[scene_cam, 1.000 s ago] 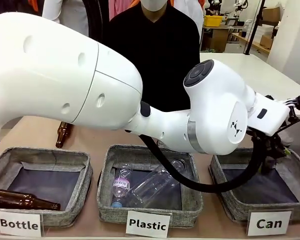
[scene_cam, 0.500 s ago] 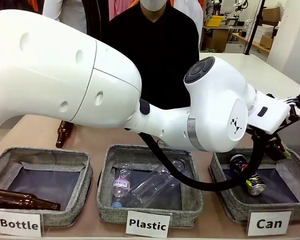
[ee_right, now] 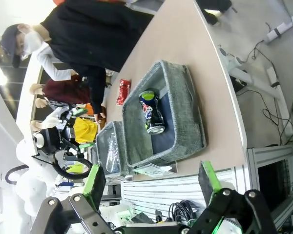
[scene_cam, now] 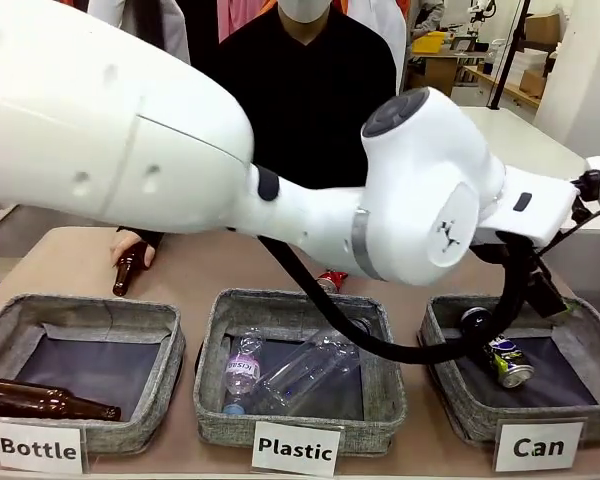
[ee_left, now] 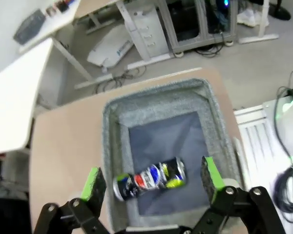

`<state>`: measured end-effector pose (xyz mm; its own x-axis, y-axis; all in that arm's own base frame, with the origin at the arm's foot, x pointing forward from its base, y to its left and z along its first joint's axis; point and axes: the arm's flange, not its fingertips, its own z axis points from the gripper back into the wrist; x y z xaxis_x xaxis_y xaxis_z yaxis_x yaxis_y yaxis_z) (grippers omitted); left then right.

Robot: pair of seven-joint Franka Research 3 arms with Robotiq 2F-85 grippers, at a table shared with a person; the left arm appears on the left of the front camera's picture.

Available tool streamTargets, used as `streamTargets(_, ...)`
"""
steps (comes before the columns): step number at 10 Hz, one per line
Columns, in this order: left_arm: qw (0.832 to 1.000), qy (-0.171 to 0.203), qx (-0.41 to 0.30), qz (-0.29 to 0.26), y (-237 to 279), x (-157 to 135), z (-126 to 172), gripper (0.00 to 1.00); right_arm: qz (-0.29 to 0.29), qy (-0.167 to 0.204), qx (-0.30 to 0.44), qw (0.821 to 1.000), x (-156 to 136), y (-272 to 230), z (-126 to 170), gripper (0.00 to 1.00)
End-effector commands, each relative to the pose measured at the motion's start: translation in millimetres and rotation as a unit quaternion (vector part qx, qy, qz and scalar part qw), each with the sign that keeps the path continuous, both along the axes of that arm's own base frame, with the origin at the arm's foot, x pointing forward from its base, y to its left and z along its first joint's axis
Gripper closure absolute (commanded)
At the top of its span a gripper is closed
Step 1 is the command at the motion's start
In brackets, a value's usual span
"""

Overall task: Sort the can waste into the basket.
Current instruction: Pick up the can waste from the table and place it in the right Fabric basket.

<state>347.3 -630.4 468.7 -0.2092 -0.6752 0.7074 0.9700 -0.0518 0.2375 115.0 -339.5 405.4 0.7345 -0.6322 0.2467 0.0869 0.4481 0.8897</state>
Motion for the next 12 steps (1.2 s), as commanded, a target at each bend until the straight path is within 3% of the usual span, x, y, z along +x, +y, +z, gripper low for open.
streamTargets(1,0.997,0.074,0.015,0.028,32.9,-22.1,27.1,0.00,0.013,-0.037,0.014,0.999,2.4,3.0,7.5,0.00)
streamTargets(3,0.980,0.174,-0.003,0.097,77.2,-35.1,60.3,0.00,0.082,-0.030,0.019,0.996,37.3,23.6,21.7,0.00)
streamTargets(5,0.965,0.245,-0.033,0.087,123.7,-37.7,81.2,0.00,0.184,-0.015,0.009,0.983,78.6,62.0,36.6,0.00)
streamTargets(6,0.948,0.307,-0.052,0.058,152.3,-35.5,89.2,0.00,0.240,-0.008,-0.004,0.971,95.8,85.3,41.4,0.00)
streamTargets(8,0.931,0.345,-0.089,0.083,222.3,-20.2,94.2,0.00,0.321,-0.004,0.003,0.947,128.9,136.0,50.5,0.00)
streamTargets(10,0.903,0.391,-0.147,0.100,311.4,-6.1,99.1,0.00,0.373,-0.008,0.041,0.927,150.2,185.2,54.7,0.00)
streamTargets(12,0.885,0.388,-0.203,0.156,371.2,0.0,91.1,0.00,0.390,0.009,0.005,0.921,154.9,209.1,49.0,0.00)
